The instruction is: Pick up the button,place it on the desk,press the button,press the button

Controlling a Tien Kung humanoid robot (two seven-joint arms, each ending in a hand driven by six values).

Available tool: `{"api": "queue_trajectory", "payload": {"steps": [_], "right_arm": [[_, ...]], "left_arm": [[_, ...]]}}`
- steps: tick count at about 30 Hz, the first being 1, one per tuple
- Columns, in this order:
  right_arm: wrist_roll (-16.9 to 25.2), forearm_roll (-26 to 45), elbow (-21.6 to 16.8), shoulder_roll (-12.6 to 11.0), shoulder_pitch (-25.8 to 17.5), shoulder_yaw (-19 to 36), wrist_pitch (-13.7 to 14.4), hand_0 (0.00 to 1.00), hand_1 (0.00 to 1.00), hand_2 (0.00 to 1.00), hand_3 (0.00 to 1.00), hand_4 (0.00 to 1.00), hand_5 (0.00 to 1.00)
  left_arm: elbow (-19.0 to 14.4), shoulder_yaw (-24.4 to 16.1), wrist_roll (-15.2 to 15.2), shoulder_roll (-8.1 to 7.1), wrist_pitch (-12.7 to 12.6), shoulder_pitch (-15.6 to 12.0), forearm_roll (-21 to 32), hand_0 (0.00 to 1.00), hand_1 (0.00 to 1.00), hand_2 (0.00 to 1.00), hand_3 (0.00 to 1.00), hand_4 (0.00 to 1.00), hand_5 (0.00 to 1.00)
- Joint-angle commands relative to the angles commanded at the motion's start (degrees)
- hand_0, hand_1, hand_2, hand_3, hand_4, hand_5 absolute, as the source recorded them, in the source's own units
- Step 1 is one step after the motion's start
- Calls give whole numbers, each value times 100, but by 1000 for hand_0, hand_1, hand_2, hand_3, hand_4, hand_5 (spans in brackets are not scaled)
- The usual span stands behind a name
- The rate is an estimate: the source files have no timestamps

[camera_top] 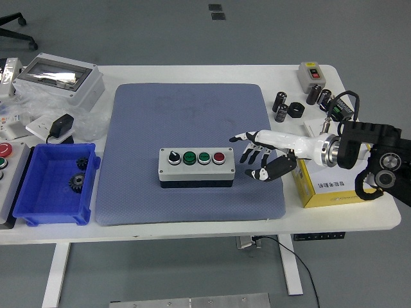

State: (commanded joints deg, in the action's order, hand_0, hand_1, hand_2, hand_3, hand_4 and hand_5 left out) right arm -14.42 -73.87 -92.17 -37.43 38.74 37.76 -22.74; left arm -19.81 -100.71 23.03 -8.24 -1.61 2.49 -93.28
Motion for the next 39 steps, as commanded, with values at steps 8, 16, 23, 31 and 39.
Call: {"api": "queue_trajectory", "payload": {"steps": [8,16,23,31,39], "right_arm": [[-22,-208,437,460,204,-367,117,49,124,188,998,188,2],[-41,-328,733,593,192,-432,231,49,126,188,998,172,2],[-88,-407,811,643,169,-613,244,49,127,188,998,163,2],[-74,-573,822,641,114,-612,346,52,129,188,996,151,2],[678,124,462,481,-125,170,636,53,132,189,990,148,2]], "left_arm": [[-3,2,8,12,10,9,-7,556,461,464,593,86,2],[-2,7,3,11,12,11,4,557,461,465,592,90,2],[1,5,-6,12,12,17,0,557,460,464,591,92,2],[4,13,-12,17,10,14,14,557,459,462,591,93,2],[15,9,-37,19,17,12,12,558,460,462,591,94,2]]}}
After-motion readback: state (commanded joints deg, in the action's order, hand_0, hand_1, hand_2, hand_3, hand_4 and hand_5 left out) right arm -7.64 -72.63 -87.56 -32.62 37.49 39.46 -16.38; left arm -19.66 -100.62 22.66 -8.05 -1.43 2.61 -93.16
